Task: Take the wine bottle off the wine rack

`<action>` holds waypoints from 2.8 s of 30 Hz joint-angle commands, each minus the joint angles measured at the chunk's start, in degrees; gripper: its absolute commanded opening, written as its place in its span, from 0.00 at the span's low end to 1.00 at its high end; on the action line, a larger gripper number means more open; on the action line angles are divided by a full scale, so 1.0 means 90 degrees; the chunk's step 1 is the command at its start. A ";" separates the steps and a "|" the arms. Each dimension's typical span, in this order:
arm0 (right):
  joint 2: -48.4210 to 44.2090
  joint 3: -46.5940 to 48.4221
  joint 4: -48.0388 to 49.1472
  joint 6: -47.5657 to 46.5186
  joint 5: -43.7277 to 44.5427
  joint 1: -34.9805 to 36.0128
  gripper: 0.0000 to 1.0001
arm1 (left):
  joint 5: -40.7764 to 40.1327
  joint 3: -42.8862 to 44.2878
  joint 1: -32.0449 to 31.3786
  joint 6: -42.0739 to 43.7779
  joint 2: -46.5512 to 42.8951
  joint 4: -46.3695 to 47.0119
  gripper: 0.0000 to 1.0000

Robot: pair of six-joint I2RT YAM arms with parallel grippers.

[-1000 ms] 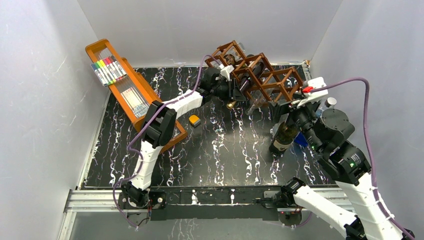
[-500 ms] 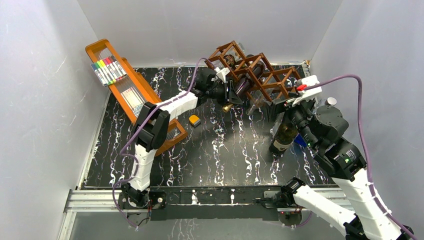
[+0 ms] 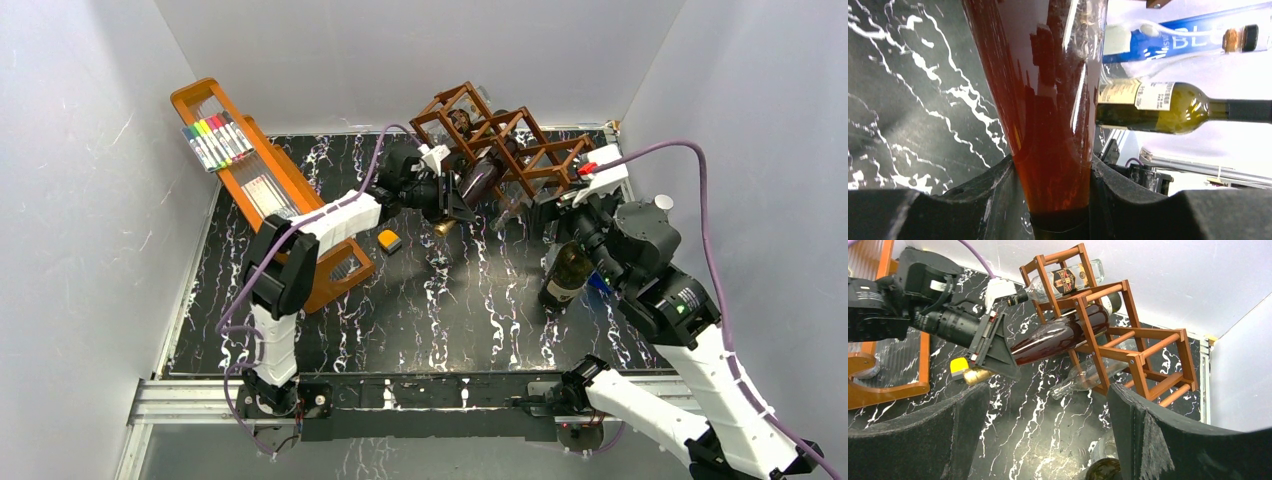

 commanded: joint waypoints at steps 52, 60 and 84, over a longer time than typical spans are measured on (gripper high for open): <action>0.3152 -0.2459 0.3832 -0.4204 -0.5150 0.1495 0.92 | -0.0549 -0.0550 -0.0737 0.2146 -0.4372 -0.5555 0.00; 0.3702 -0.2786 0.4973 -0.4082 -0.5201 0.1651 0.95 | -0.0433 -0.0754 -0.0737 0.2138 -0.4428 -0.5558 0.00; 0.3066 -0.4407 0.7850 -0.2247 -0.3532 0.1725 0.26 | -0.0645 -0.0542 -0.0734 0.2268 -0.4427 -0.5072 0.64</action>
